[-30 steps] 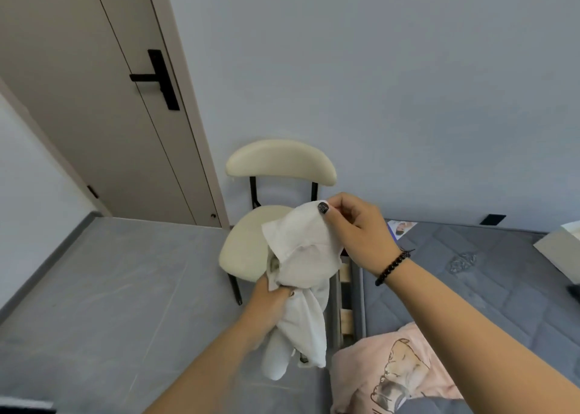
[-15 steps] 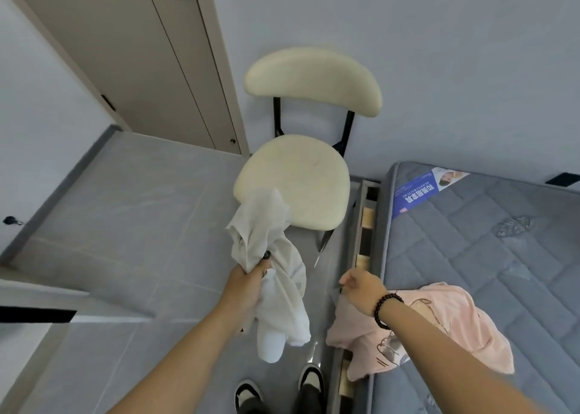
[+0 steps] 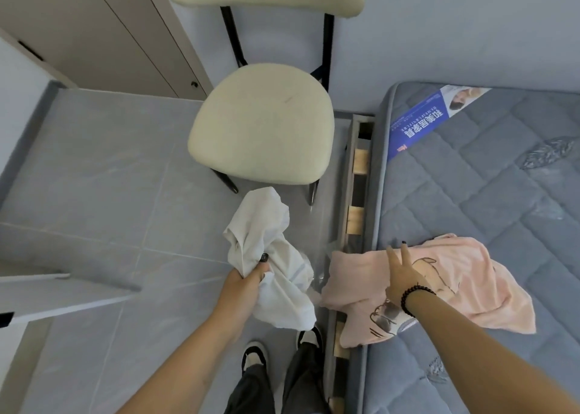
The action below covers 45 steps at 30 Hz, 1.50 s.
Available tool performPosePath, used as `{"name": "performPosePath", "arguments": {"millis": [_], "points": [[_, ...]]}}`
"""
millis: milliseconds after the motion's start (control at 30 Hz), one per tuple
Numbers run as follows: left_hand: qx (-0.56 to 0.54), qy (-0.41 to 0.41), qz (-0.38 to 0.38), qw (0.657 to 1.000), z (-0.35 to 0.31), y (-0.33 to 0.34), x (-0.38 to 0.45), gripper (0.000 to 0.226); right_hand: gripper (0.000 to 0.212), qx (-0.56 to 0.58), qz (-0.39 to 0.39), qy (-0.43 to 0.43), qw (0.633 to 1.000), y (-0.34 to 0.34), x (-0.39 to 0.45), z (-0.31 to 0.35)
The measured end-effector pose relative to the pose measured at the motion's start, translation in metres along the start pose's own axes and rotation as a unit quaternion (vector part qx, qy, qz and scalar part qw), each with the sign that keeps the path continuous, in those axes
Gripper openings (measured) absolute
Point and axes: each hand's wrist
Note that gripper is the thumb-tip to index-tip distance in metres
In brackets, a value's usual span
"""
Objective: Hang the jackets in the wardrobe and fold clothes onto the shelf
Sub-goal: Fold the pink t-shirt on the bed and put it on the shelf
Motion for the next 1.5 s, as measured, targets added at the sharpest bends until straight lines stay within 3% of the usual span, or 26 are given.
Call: {"name": "performPosePath", "arguments": {"millis": [133, 233, 367, 500, 667, 733, 933, 1000, 1167, 1267, 1333, 1500], "points": [[0.003, 0.000, 0.001, 1.000, -0.003, 0.024, 0.004, 0.023, 0.094, 0.032, 0.012, -0.011, 0.999, -0.002, 0.025, -0.022], [0.008, 0.007, 0.008, 1.000, -0.013, 0.043, 0.004, 0.027, 0.089, 0.047, 0.030, -0.002, 0.998, 0.004, 0.034, -0.032], [0.020, 0.035, 0.011, 0.999, -0.039, 0.069, -0.003, 0.027, 0.051, 0.001, 0.022, -0.006, 1.000, 0.010, 0.018, -0.042], [0.039, 0.068, 0.033, 0.996, -0.077, 0.092, -0.020, 0.028, 0.020, 0.105, 0.026, -0.039, 0.993, -0.008, -0.018, -0.047], [0.042, 0.102, 0.041, 0.993, -0.146, 0.118, -0.051, 0.035, 0.022, 0.178, -0.054, -0.078, 0.980, -0.066, -0.083, -0.060], [0.044, 0.123, 0.055, 0.990, -0.176, 0.131, -0.068, 0.037, 0.024, 0.226, -0.052, -0.086, 0.969, -0.091, -0.102, -0.067], [0.011, 0.204, 0.171, 0.964, -0.248, 0.190, -0.144, 0.034, 0.037, 0.329, -0.006, -0.177, 0.928, -0.142, -0.169, -0.063], [0.004, 0.217, 0.217, 0.952, -0.263, 0.208, -0.169, 0.033, 0.031, 0.343, -0.007, -0.211, 0.915, -0.151, -0.188, -0.055], [-0.006, 0.228, 0.312, 0.922, -0.281, 0.211, -0.207, 0.039, 0.041, 0.391, -0.039, -0.258, 0.883, -0.167, -0.218, -0.043], [0.048, 0.268, 0.280, 0.921, -0.274, 0.179, -0.205, 0.024, 0.042, 0.438, -0.033, -0.256, 0.861, -0.179, -0.233, -0.035], [0.058, 0.266, 0.249, 0.929, -0.261, 0.146, -0.197, 0.033, 0.039, 0.472, -0.030, -0.257, 0.843, -0.190, -0.243, -0.025], [-0.049, 0.204, 0.140, 0.968, -0.207, 0.059, -0.181, 0.020, 0.026, 0.539, -0.010, -0.276, 0.796, -0.221, -0.271, 0.025]]}}
Point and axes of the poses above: each hand's wrist, its own x-axis towards the middle knuckle, its own y-axis out of the palm, z = x × y, and after that the axes turned 3 degrees about y, right-handed
